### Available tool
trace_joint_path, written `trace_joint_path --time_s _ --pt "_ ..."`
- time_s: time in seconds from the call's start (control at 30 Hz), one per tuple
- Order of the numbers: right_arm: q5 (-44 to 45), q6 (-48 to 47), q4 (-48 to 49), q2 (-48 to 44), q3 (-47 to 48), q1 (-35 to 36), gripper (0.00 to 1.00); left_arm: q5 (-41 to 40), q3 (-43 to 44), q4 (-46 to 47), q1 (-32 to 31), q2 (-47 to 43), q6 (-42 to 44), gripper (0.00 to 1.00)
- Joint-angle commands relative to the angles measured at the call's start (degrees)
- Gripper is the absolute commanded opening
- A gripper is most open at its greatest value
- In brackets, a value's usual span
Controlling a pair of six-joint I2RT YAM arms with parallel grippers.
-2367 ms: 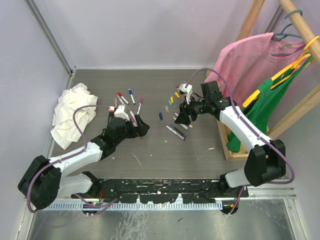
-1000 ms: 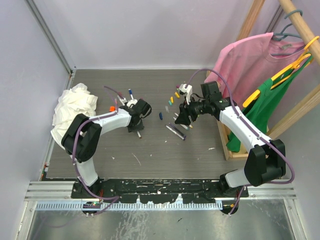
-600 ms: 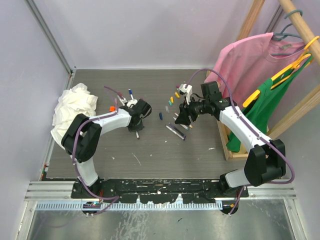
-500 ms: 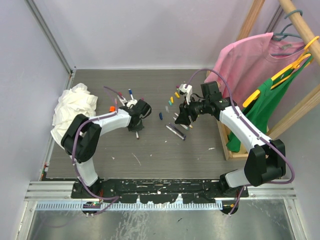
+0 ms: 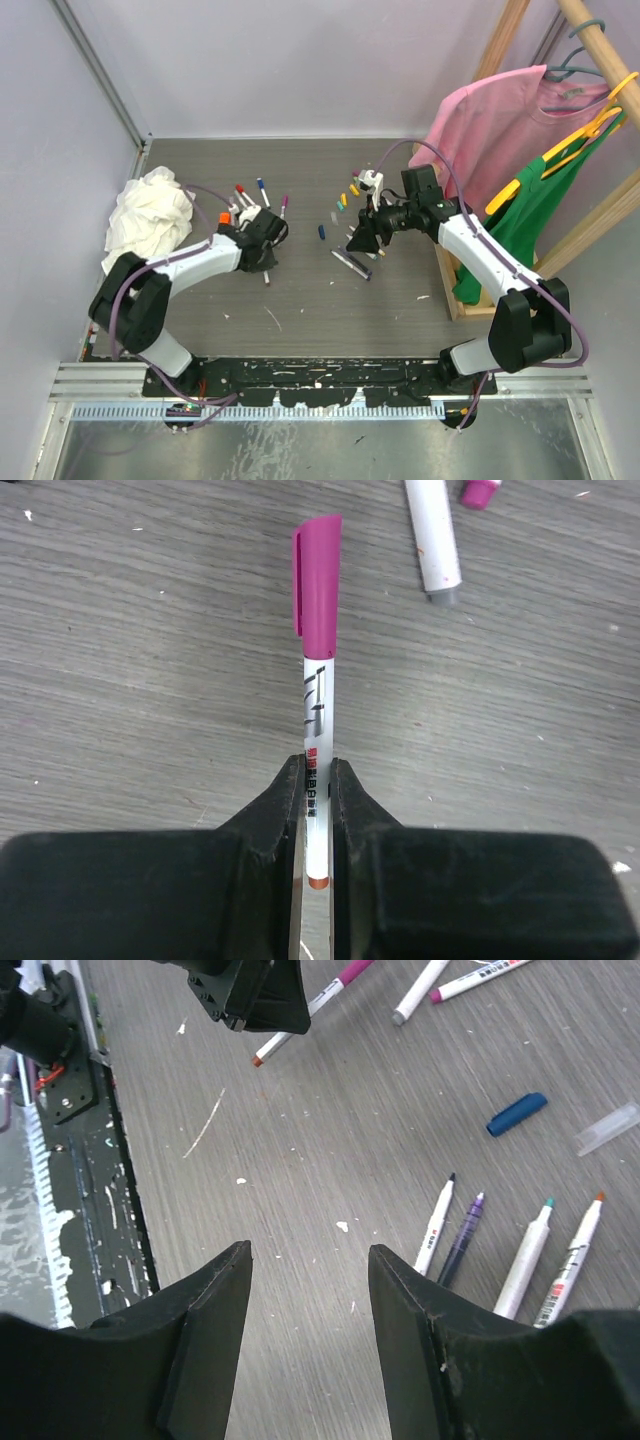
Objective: Open the pen caps
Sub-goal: Pick up the pen from the center of the board.
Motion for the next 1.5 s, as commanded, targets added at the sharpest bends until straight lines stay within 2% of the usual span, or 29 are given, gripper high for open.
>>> trace_joint_path --time_s 0.0,0.33,0.63,0.87,1.13,1.47 --pt "-5.63 2.71 4.21 -1.31 -0.84 -0.18 0.55 1.94 -3.23 6.37 0.22 -7.98 0.84 0.00" --pt "-9.12 7.37 9.54 -2.31 -3.48 -0.54 0.55 12.73 -17.43 27.50 0.18 -24.93 2.30 0.00" --pt "-13.01 12.32 15.86 -2.63 -6.42 -0.72 0.55 19.55 -26.22 45.10 -0.53 -33.34 1.30 0.00" --pt "-14.28 16.36 21.62 -3.07 -9.14 -0.75 0.56 19.55 -30.20 55.35 -3.11 -35.51 0.47 0.00" --pt "-15.82 19.91 26.50 -2.65 -11.35 -0.75 0.55 17.15 -31.37 60.86 -6.74 -34.66 0.55 0.00" --pt "-16.66 24.09 30.12 -1.51 -12.66 -0.42 0.55 16.21 -31.72 67.59 -8.35 -32.46 -0.95 0.00"
